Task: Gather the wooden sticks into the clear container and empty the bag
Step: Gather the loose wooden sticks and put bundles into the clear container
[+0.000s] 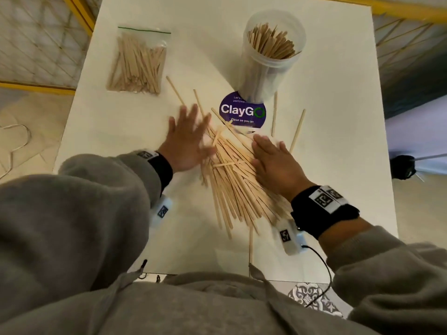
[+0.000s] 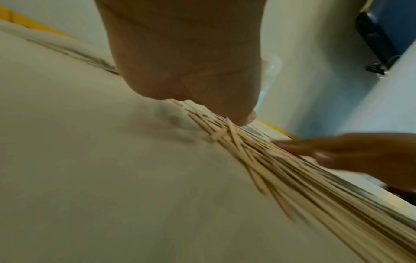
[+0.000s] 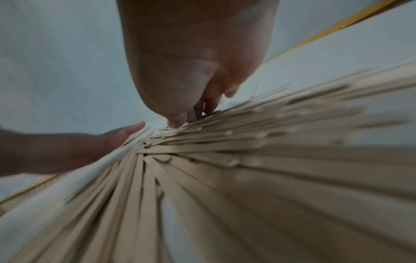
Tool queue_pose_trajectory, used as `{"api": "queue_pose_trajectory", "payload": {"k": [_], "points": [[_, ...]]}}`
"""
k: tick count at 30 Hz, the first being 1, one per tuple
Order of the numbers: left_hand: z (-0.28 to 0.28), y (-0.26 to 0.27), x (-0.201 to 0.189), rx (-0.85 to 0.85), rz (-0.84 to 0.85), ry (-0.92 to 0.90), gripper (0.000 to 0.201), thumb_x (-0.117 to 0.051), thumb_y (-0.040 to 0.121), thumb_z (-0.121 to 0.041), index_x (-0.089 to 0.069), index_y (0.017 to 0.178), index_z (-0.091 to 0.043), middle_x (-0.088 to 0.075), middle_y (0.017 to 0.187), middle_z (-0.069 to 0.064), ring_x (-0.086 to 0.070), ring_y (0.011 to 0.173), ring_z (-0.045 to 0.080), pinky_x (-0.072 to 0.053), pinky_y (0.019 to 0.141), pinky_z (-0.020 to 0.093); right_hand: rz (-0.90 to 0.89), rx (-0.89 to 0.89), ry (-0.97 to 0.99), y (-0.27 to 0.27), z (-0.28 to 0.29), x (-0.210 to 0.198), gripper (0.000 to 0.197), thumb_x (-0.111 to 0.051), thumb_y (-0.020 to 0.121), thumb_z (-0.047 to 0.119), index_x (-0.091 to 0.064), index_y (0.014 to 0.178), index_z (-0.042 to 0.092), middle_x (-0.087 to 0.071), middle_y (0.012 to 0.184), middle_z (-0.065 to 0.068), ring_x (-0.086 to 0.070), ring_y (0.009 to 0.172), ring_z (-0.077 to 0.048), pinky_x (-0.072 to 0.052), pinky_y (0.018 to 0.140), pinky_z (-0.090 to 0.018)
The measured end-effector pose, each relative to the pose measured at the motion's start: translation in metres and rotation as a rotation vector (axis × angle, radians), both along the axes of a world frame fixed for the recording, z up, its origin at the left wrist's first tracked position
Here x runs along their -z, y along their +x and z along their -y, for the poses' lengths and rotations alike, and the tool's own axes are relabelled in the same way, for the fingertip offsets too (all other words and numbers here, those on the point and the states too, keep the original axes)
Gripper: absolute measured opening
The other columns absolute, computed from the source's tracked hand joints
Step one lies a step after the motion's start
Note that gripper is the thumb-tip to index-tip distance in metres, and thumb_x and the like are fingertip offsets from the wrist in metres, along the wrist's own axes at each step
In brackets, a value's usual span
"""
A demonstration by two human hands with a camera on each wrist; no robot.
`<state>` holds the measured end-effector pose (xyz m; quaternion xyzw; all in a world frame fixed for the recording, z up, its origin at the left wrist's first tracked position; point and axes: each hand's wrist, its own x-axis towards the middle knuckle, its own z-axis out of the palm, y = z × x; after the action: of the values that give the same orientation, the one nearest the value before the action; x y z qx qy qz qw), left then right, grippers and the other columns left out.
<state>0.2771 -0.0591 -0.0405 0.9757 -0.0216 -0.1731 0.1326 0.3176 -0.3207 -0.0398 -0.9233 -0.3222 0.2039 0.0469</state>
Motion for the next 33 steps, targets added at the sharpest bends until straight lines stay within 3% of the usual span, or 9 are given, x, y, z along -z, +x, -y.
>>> {"api": "queue_pose_trajectory", "payload": {"k": [2, 6, 10, 13, 17, 22, 26, 30, 33], "points": [[-0.010, 0.020, 0.000, -0.160, -0.042, 0.002, 0.083, -0.025, 0.087, -0.069, 0.009, 0.149, -0.025, 0.022, 0.156, 0.016, 0.021, 0.142, 0.036, 0.007, 0.114, 0.054, -0.011, -0.073, -0.028, -0.008, 0.014, -0.005, 0.056, -0.020, 0.101, 0.040, -0.022, 0.152, 0.017, -0.014, 0.162, 0.002, -0.010, 0.150, -0.018, -0.002, 0.120, -0.042], [-0.013, 0.037, 0.001, -0.157, -0.104, 0.083, 0.082, -0.026, 0.089, -0.067, 0.004, 0.151, -0.021, 0.017, 0.156, 0.018, 0.016, 0.143, 0.037, 0.004, 0.115, 0.053, 0.108, 0.008, 0.194, 0.004, 0.023, -0.020, 0.052, -0.033, 0.097, 0.049, -0.050, 0.138, 0.021, -0.042, 0.150, -0.008, -0.036, 0.139, -0.030, -0.031, 0.112, -0.055], [0.006, 0.018, 0.000, -0.052, -0.062, 0.027, 0.082, -0.026, 0.091, -0.063, 0.001, 0.150, -0.014, 0.013, 0.158, 0.016, 0.014, 0.144, 0.033, 0.004, 0.116, 0.049, -0.092, 0.438, 0.181, 0.050, 0.007, -0.021, 0.051, -0.034, 0.097, 0.057, -0.032, 0.145, 0.042, -0.003, 0.162, -0.012, -0.002, 0.149, -0.035, -0.011, 0.117, -0.060], [0.018, -0.005, 0.001, -0.002, -0.069, -0.039, 0.081, -0.024, 0.091, -0.064, 0.003, 0.150, -0.016, 0.017, 0.157, 0.013, 0.019, 0.144, 0.029, 0.009, 0.115, 0.044, -0.127, 0.343, -0.032, 0.067, -0.005, -0.012, 0.053, -0.031, 0.098, 0.052, -0.023, 0.149, 0.038, 0.005, 0.161, -0.017, 0.008, 0.147, -0.042, -0.008, 0.114, -0.065], [0.027, -0.029, -0.003, 0.045, -0.108, -0.102, 0.089, -0.027, 0.085, -0.069, 0.002, 0.150, -0.016, 0.016, 0.158, 0.010, 0.018, 0.144, 0.027, 0.008, 0.116, 0.044, -0.021, 0.177, -0.005, 0.041, 0.010, 0.002, 0.059, -0.042, 0.096, 0.013, -0.020, 0.149, 0.000, -0.007, 0.160, -0.021, -0.008, 0.148, -0.039, -0.020, 0.119, -0.054], [0.013, -0.044, -0.015, 0.295, -0.203, -0.113, 0.118, -0.047, 0.063, -0.080, 0.013, 0.148, -0.025, 0.023, 0.157, 0.003, 0.021, 0.143, 0.026, 0.007, 0.117, 0.049, -0.084, 0.108, 0.124, -0.013, 0.045, -0.018, 0.050, -0.042, 0.101, 0.019, -0.031, 0.148, 0.010, -0.018, 0.161, -0.006, -0.012, 0.150, -0.020, -0.005, 0.116, -0.025], [-0.001, -0.057, -0.005, 0.536, -0.143, 0.082, 0.137, -0.055, 0.046, -0.088, 0.034, 0.138, -0.038, 0.040, 0.149, -0.002, 0.035, 0.137, 0.029, 0.011, 0.112, 0.055, 0.099, 0.168, 0.164, -0.048, 0.091, -0.022, 0.066, -0.057, 0.093, 0.043, -0.035, 0.141, 0.004, -0.026, 0.152, -0.024, -0.030, 0.139, -0.047, -0.030, 0.112, -0.060], [0.012, -0.062, 0.001, 0.536, -0.115, 0.061, 0.139, -0.052, 0.044, -0.091, 0.029, 0.142, -0.034, 0.038, 0.151, 0.000, 0.036, 0.136, 0.031, 0.014, 0.111, 0.059, -0.079, 0.122, 0.040, -0.124, 0.116, -0.014, 0.119, -0.049, 0.065, 0.085, 0.000, 0.154, 0.025, 0.011, 0.162, -0.014, 0.012, 0.148, -0.039, -0.004, 0.114, -0.067], [0.022, -0.058, 0.003, 0.496, -0.084, 0.032, 0.137, -0.050, 0.047, -0.091, 0.026, 0.144, -0.031, 0.036, 0.151, 0.003, 0.036, 0.136, 0.033, 0.017, 0.109, 0.059, -0.012, -0.120, -0.011, -0.163, 0.098, 0.003, 0.121, -0.054, 0.065, 0.086, 0.001, 0.154, 0.024, 0.011, 0.162, -0.015, 0.012, 0.147, -0.040, -0.008, 0.110, -0.073]]}}
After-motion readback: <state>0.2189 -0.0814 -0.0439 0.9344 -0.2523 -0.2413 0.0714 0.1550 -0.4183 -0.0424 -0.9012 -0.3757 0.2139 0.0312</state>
